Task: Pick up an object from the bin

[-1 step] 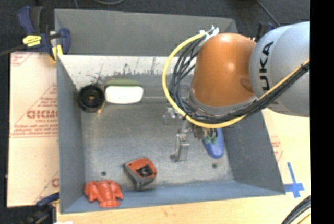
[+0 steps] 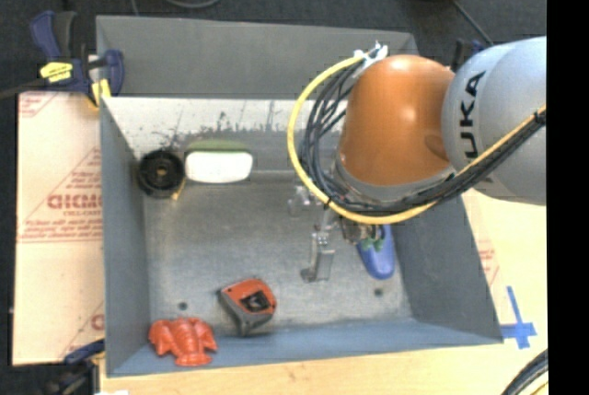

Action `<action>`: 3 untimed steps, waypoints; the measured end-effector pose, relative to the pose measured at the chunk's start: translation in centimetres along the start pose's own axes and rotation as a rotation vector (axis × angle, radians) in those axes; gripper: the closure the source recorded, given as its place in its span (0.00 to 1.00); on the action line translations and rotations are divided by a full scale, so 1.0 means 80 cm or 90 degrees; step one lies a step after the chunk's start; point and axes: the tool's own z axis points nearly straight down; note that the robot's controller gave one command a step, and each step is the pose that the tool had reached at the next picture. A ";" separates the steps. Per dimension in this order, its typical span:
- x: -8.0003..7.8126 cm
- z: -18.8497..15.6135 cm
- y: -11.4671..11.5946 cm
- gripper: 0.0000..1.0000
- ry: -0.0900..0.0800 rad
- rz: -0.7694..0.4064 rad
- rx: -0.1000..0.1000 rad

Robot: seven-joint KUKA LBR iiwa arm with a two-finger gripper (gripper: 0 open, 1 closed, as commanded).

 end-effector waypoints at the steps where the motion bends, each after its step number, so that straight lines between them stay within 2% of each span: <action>1: 0.003 0.038 0.036 0.00 -0.003 -0.044 0.001; 2: 0.047 0.095 0.037 0.00 0.000 -0.064 0.000; 3: 0.034 0.146 0.041 0.00 0.000 -0.067 0.000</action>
Offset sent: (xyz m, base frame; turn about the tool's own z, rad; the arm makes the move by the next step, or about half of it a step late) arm -0.0411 0.0269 -0.0791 -0.1018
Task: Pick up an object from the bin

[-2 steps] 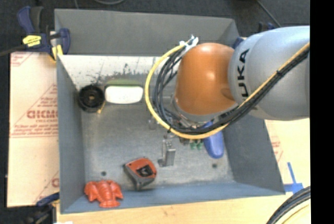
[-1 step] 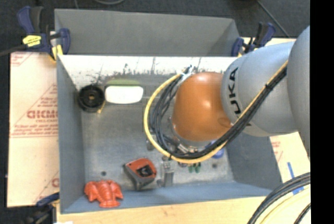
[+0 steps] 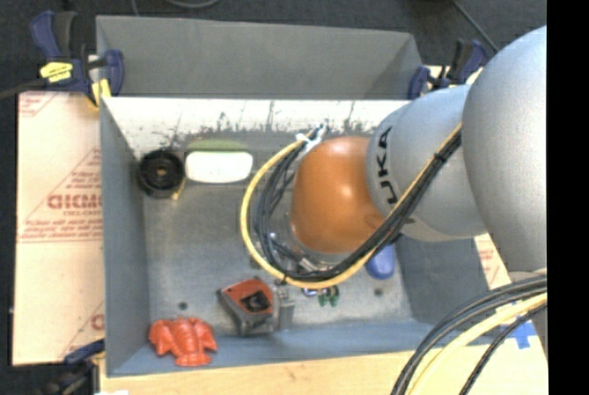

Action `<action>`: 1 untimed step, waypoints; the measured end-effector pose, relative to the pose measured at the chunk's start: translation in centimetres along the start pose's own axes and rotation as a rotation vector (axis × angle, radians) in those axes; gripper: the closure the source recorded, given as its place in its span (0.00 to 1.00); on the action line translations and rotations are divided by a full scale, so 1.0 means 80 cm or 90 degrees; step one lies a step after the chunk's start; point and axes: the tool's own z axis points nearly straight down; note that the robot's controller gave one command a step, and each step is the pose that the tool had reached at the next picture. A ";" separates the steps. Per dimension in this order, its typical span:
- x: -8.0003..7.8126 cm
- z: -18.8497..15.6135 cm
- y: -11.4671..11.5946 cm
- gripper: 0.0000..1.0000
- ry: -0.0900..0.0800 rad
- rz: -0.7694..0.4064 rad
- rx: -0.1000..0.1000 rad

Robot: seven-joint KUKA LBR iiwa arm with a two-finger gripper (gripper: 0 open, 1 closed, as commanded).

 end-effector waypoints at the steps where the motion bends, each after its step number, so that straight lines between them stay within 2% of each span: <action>1: 0.003 0.019 0.059 0.00 0.000 -0.088 0.002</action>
Offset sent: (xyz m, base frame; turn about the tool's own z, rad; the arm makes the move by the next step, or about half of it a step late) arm -0.0109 0.0516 -0.0313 -0.0564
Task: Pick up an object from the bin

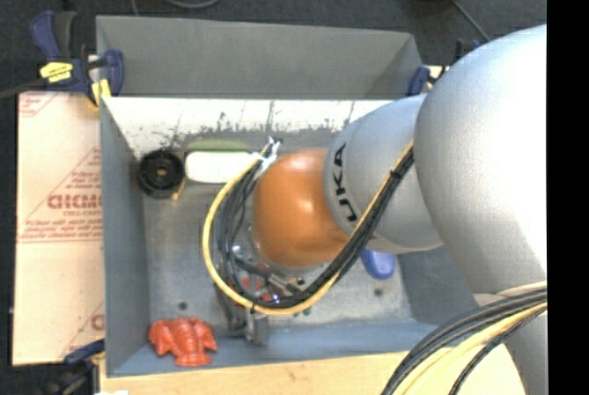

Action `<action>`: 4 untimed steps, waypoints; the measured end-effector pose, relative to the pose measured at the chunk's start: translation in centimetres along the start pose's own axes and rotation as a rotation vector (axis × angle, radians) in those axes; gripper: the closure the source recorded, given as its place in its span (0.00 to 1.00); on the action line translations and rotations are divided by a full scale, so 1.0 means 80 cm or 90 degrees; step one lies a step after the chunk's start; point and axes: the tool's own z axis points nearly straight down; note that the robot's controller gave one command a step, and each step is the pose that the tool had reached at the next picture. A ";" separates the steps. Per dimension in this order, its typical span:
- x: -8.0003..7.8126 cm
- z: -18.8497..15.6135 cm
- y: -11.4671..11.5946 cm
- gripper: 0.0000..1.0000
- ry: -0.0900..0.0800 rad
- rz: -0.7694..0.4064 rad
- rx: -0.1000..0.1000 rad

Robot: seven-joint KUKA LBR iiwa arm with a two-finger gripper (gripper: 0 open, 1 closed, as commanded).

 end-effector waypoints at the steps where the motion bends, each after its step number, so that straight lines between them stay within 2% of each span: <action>1: -0.009 0.006 0.029 0.00 -0.006 0.005 -0.002; 2: 0.009 0.003 -0.031 0.00 -0.005 0.069 -0.004; 3: 0.004 -0.033 -0.063 0.00 0.004 0.061 0.001; 4: -0.009 -0.021 -0.038 0.00 -0.003 -0.003 -0.002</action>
Offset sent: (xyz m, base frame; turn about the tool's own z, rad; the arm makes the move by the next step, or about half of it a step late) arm -0.0042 -0.0664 -0.0016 0.1703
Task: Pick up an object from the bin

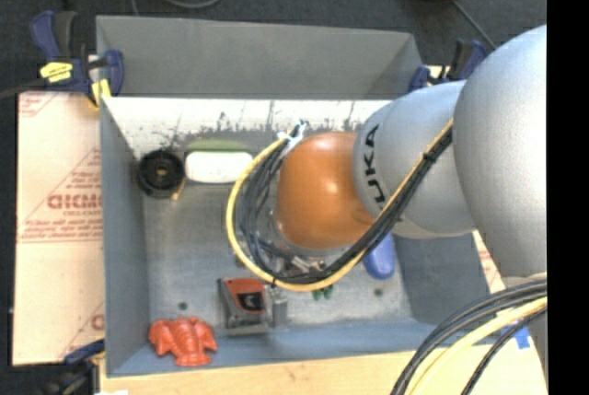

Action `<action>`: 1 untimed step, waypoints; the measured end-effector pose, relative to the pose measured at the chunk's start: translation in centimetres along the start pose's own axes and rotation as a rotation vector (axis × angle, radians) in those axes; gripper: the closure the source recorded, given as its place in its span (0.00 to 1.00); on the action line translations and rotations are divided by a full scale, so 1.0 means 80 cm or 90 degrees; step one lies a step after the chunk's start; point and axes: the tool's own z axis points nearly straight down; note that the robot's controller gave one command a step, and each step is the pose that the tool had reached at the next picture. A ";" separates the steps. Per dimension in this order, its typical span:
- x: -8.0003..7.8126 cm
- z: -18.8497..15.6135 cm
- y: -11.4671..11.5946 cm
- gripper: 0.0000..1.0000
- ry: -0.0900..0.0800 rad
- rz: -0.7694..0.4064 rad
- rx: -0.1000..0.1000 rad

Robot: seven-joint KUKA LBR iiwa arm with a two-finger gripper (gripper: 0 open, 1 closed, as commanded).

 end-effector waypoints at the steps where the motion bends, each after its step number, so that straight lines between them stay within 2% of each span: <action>1: 0.015 0.037 0.025 1.00 0.003 0.110 0.003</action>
Offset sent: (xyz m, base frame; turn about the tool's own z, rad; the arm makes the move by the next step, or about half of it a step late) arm 0.0000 0.0000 0.0000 0.0000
